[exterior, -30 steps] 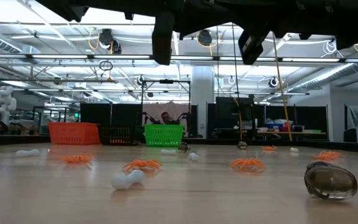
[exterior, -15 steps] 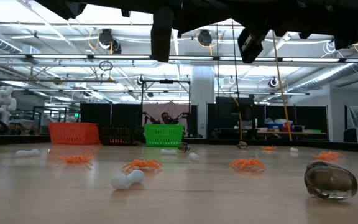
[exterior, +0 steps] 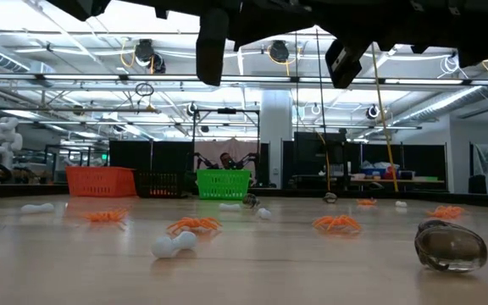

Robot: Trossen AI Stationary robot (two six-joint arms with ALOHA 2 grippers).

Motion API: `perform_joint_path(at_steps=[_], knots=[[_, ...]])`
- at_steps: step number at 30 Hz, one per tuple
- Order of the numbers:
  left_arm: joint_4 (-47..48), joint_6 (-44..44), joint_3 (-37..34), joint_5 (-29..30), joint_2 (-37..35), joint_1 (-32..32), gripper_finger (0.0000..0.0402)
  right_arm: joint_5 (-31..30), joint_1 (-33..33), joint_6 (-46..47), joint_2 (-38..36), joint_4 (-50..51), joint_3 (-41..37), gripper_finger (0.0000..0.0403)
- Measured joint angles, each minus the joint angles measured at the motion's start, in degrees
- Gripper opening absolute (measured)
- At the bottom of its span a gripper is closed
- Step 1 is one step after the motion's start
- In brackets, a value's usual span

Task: Sort Halloween decoration
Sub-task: Put the white bone toy into the green bin

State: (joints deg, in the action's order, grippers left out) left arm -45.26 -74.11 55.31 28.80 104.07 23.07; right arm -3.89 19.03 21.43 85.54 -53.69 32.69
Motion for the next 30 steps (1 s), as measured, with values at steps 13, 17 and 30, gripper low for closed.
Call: perform_joint_path(at_steps=[13, 17, 30], knots=[[0.98, -0.09, -0.02, -0.07, 0.0, 0.0, 0.0059, -0.29, 0.0, -1.38, 0.0, 0.11, -0.04, 0.0009], [0.83, 0.24, -0.02, -0.09, 0.0, -0.02, 0.0057, -0.48, 0.0, -1.74, 0.0, 0.13, -0.04, 0.0039], [0.57, -0.44, 0.04, 1.67, -0.02, 0.73, 0.0053, -0.14, -0.01, -4.77, -2.88, 5.43, 0.12, 0.0159]])
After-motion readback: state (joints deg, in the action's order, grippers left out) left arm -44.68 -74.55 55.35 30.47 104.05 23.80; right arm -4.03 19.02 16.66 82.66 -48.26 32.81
